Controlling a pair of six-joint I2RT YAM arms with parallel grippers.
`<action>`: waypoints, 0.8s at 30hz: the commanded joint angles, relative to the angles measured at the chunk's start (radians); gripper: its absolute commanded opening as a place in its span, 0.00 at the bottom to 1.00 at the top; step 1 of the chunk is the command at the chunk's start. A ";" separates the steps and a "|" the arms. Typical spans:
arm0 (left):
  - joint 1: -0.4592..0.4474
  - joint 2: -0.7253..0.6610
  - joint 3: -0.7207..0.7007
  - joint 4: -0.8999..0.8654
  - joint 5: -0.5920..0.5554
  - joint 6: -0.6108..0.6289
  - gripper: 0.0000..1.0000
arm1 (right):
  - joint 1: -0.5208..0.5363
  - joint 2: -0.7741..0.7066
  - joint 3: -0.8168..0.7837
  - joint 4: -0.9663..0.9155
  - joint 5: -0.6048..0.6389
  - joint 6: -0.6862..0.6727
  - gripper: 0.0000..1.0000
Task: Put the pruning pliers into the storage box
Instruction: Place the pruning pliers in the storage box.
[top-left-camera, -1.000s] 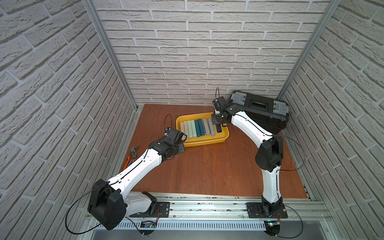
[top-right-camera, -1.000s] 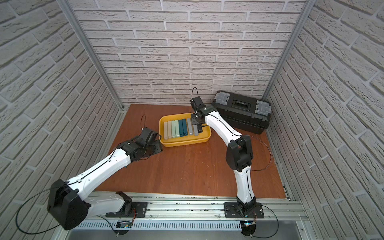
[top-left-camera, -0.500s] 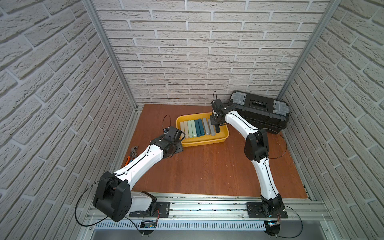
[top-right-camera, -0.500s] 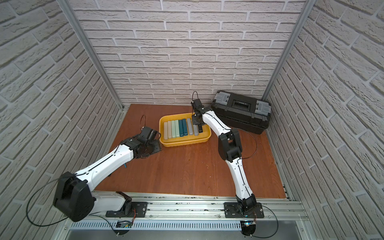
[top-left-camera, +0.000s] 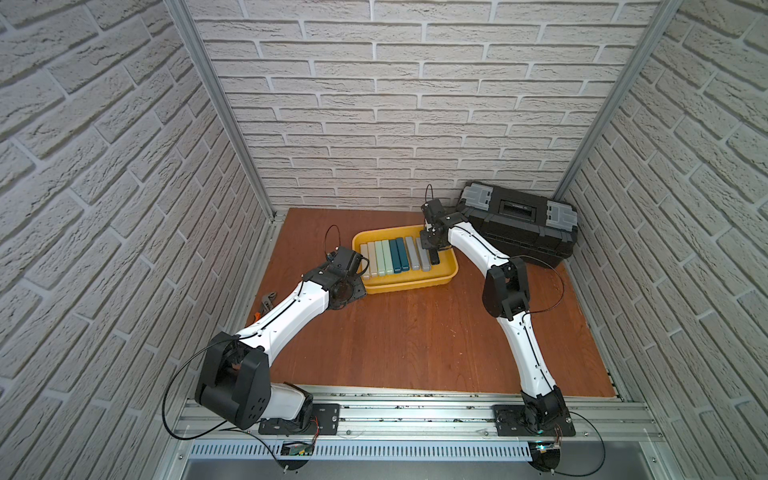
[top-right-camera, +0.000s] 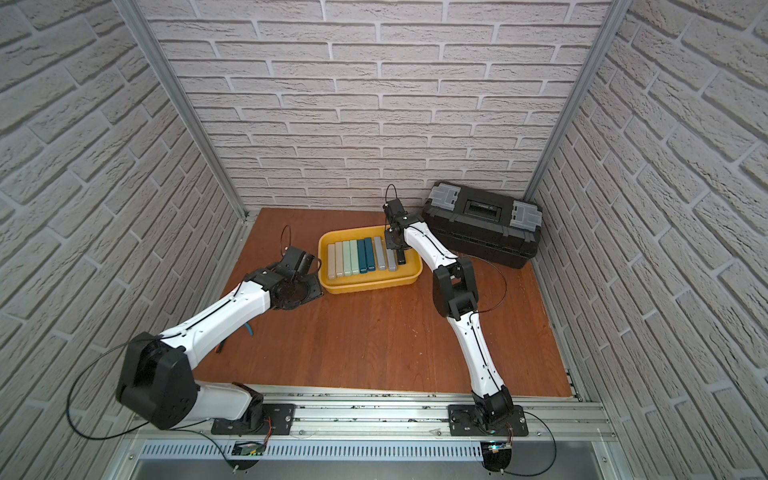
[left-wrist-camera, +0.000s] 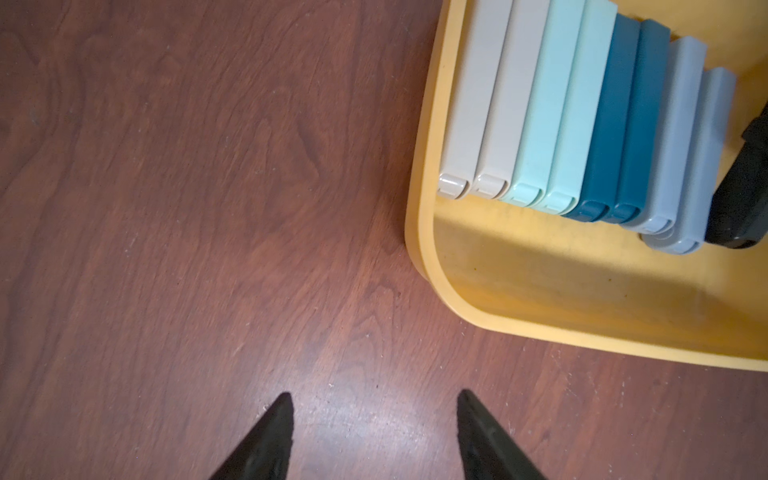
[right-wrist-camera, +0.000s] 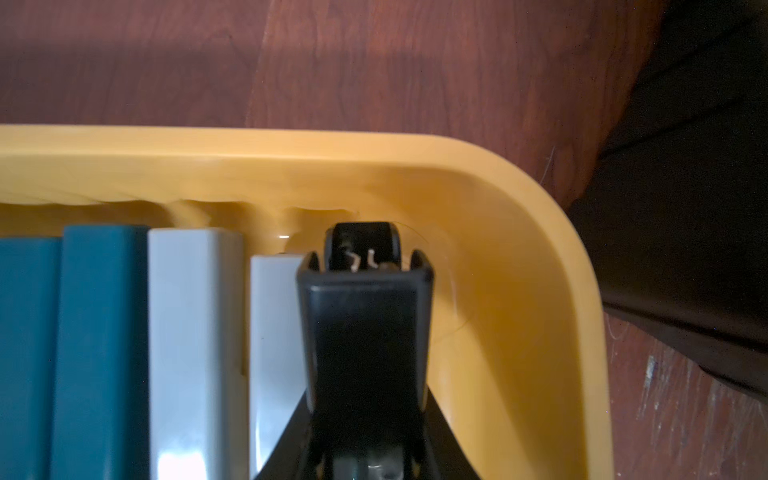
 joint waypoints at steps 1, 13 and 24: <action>0.007 0.013 0.025 0.003 0.006 0.014 0.63 | -0.004 0.000 0.024 0.015 0.011 -0.012 0.16; 0.007 0.019 0.039 -0.012 -0.002 0.014 0.63 | -0.014 0.070 0.049 0.032 -0.002 0.002 0.17; 0.007 0.023 0.033 -0.012 -0.002 0.012 0.63 | -0.016 0.092 0.058 0.021 -0.017 0.018 0.24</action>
